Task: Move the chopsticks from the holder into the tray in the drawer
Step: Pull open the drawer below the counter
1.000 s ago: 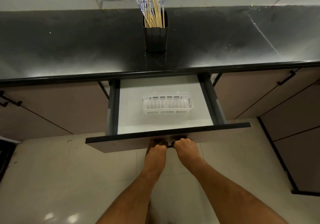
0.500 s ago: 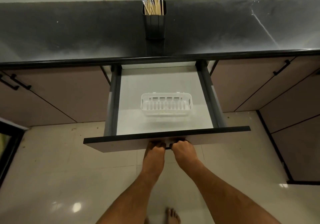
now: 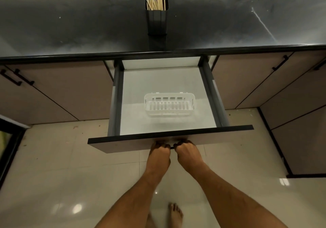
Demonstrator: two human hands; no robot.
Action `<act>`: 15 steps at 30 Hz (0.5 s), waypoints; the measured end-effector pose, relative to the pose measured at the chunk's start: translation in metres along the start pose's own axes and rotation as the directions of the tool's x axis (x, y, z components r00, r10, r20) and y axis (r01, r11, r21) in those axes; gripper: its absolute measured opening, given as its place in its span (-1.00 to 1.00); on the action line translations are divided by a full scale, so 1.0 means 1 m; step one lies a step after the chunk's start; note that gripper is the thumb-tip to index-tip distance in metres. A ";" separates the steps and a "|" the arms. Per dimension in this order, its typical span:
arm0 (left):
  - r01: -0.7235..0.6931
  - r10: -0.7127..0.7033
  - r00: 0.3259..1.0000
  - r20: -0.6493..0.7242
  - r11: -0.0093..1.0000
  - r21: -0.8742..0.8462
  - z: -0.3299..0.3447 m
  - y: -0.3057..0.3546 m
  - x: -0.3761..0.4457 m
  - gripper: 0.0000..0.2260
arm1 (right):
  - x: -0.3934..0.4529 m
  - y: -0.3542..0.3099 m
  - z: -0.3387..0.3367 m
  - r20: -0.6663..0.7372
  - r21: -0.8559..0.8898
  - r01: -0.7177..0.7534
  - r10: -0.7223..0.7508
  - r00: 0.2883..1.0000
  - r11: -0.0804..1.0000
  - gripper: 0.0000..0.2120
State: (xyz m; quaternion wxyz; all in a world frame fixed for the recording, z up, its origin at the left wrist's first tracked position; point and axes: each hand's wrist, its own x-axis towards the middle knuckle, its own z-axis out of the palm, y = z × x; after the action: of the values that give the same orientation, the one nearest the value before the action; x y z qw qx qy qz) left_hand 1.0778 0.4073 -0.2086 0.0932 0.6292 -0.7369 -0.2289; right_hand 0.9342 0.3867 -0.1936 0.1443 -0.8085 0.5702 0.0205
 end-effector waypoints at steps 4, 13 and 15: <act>-0.115 0.122 0.990 -0.072 0.989 0.093 -0.017 0.009 -0.011 -0.81 | -0.013 -0.007 -0.015 -0.212 0.076 0.090 -0.072 0.975 0.993 -0.88; -0.388 0.419 0.815 -0.400 0.908 0.160 -0.078 0.041 0.016 -0.88 | -0.005 0.012 -0.085 -0.559 -0.010 0.286 -0.243 0.793 0.958 -0.91; -0.359 0.398 0.817 -0.418 0.917 0.171 -0.089 0.044 0.029 -0.85 | 0.004 0.019 -0.098 -0.582 -0.015 0.254 -0.215 0.784 0.967 -0.86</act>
State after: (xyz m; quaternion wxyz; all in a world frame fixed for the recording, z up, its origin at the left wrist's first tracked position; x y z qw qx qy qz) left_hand 1.0708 0.3638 -0.1145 0.2758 0.5089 -0.8151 -0.0249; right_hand 0.9056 0.3520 -0.1050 -0.0087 -0.8356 0.4823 -0.2629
